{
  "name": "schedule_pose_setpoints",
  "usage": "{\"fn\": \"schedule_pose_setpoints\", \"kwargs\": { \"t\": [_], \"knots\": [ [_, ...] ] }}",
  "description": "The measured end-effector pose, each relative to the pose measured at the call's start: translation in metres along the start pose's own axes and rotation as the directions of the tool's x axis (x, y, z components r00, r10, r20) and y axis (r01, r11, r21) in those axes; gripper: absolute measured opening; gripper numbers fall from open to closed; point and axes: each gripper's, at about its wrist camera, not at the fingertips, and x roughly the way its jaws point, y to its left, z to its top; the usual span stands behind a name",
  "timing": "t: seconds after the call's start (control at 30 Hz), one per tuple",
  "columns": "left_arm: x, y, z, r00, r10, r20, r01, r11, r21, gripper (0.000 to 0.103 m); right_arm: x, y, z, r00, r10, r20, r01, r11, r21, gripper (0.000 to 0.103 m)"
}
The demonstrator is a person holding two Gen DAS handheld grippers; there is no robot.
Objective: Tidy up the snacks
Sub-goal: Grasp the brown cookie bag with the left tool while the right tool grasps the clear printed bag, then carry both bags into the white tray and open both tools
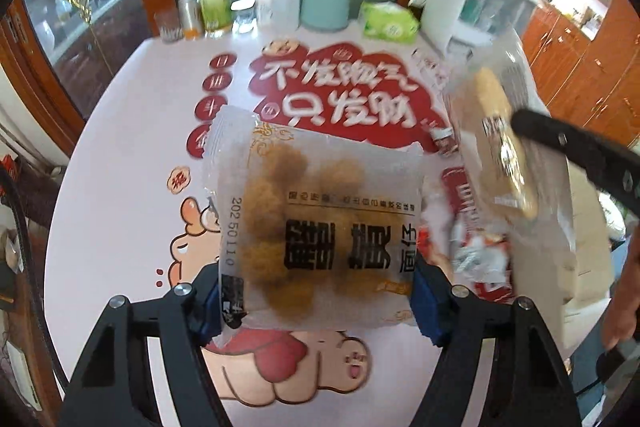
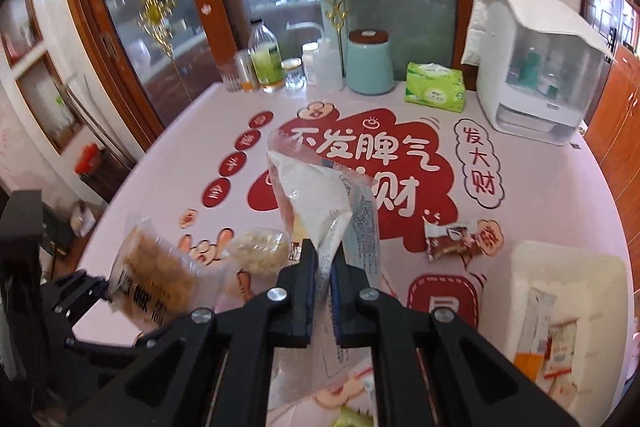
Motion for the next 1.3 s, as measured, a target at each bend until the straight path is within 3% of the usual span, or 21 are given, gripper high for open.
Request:
{"fn": "schedule_pose_setpoints", "kwargs": {
  "t": [0.3,0.63,0.87,1.3],
  "knots": [
    [-0.05,-0.075,-0.003,0.995,-0.063,0.079,0.058,0.996,0.068,0.074,-0.103,-0.044,-0.035,0.995,0.036,0.092,-0.042,0.997,0.064,0.006],
    [-0.069,-0.172,-0.004,0.986,-0.134,0.104,0.119,0.984,0.135,0.075,-0.19,-0.136,-0.078,0.987,-0.064,0.147,0.035,0.98,0.195,0.007],
    [-0.062,-0.239,-0.01,0.983,-0.16,0.09,0.142,0.973,0.18,0.076,-0.209,-0.194,-0.099,0.983,-0.133,0.124,0.097,0.96,0.264,0.007],
    [-0.044,-0.315,-0.017,0.987,-0.144,0.069,0.124,0.963,0.238,0.078,-0.213,-0.258,-0.127,0.987,-0.149,0.064,0.124,0.947,0.297,0.008]
  ]
}}
